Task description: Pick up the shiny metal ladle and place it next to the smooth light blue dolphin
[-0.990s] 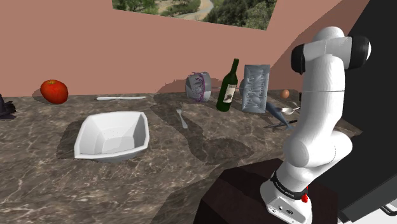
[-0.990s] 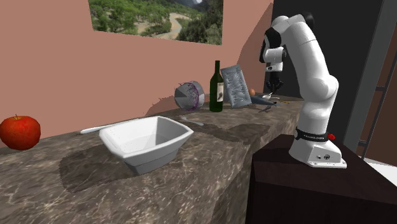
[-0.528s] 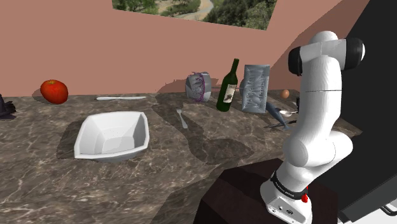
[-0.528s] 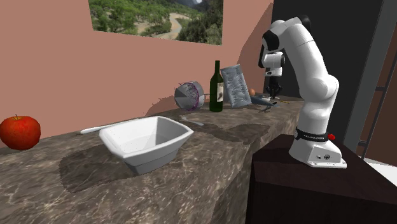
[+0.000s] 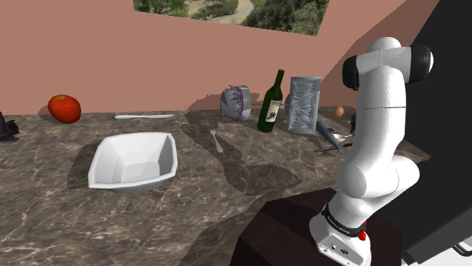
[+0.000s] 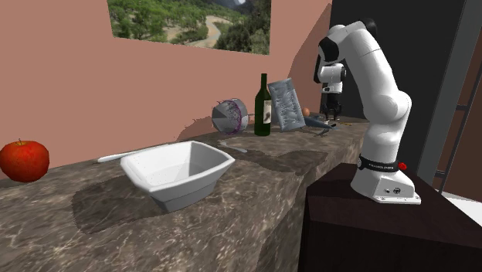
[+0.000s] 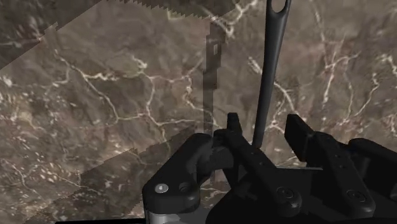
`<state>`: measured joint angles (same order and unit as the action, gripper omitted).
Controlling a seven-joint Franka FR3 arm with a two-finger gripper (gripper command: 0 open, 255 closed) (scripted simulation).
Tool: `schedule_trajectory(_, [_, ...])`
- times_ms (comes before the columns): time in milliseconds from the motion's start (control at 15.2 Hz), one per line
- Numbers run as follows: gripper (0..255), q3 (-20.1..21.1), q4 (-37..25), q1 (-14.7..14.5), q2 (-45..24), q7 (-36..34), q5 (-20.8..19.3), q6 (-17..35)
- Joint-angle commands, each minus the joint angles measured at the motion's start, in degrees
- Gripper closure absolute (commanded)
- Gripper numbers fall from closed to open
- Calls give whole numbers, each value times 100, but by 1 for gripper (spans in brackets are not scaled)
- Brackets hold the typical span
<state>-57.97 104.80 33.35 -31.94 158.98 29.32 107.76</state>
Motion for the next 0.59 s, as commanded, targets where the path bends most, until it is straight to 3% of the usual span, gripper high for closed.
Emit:
schedule_trajectory(0, [0, 0, 0, 0, 0, 0, 0, 0])
schedule_trajectory(264, [0, 0, 0, 0, 0, 0, 0, 0])
schedule_trajectory(528, [0, -157, -551, 46, 167, -155, -232, -620])
